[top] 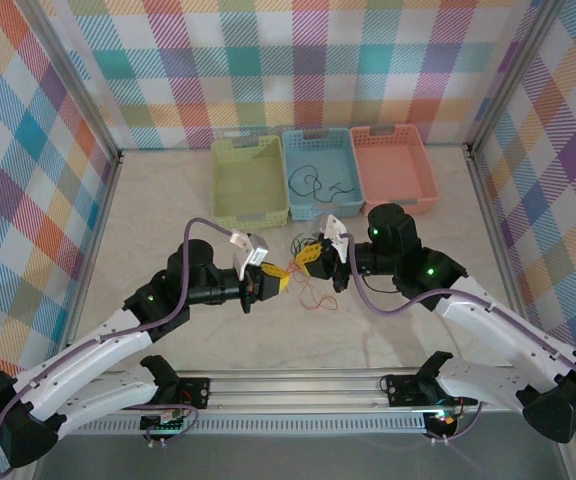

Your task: Untangle the cables

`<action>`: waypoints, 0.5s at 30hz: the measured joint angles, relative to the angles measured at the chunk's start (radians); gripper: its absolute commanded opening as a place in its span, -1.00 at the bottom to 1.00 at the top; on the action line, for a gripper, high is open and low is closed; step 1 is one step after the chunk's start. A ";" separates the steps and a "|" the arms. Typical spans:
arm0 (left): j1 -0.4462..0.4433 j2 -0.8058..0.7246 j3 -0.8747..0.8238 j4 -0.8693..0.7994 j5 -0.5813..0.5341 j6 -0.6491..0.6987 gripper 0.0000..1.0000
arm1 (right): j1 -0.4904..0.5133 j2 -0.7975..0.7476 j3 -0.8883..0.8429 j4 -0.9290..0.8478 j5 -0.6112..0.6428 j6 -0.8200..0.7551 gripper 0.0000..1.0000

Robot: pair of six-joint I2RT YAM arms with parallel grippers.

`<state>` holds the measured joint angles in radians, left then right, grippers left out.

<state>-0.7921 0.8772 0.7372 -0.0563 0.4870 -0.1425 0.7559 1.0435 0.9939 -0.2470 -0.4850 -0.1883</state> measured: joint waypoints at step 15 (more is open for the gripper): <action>-0.002 0.134 0.027 0.027 -0.037 -0.090 -1.00 | 0.000 0.000 -0.041 0.070 0.003 -0.008 -1.00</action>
<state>-0.7944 1.0111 0.7639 -0.0292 0.4503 -0.2325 0.7559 1.0431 0.9531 -0.1772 -0.4820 -0.1963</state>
